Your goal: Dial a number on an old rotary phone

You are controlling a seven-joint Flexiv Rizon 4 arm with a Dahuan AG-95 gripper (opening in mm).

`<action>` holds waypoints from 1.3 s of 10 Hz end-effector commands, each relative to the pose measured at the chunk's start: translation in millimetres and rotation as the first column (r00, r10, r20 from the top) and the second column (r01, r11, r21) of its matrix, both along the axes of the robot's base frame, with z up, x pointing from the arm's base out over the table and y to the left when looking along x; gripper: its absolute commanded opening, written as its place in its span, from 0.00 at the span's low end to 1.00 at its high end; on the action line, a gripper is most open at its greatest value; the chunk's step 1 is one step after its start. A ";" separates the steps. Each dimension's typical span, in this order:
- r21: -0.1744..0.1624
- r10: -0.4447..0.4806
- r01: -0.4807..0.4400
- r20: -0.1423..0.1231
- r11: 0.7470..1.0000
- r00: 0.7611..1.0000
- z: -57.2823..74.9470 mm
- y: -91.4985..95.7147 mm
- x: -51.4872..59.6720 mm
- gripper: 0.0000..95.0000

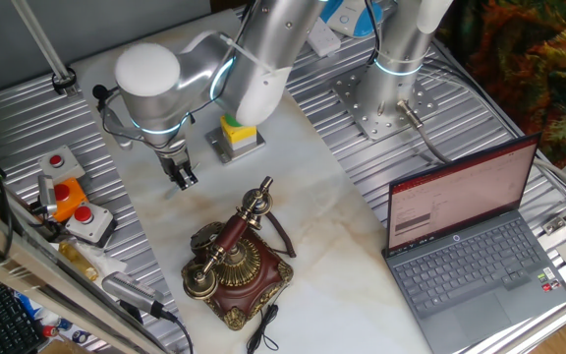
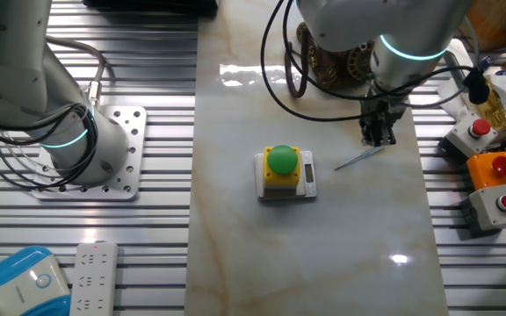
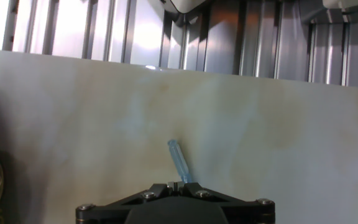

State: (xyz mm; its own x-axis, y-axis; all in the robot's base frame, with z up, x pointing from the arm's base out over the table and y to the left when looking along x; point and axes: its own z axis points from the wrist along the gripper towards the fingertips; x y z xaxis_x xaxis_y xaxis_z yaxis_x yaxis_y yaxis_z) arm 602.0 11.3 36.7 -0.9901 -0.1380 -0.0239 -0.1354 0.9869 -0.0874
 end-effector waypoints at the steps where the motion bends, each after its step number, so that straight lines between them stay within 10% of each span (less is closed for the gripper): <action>1: -0.008 -0.007 0.007 -0.004 1.000 1.000 -0.2 -0.5 -0.8 0.00; 12: -0.008 0.042 -0.043 -0.049 0.999 0.998 -0.2 -0.5 -0.8 0.00; 13: -0.011 0.040 -0.040 -0.048 0.999 0.998 -0.2 -0.5 -0.8 0.20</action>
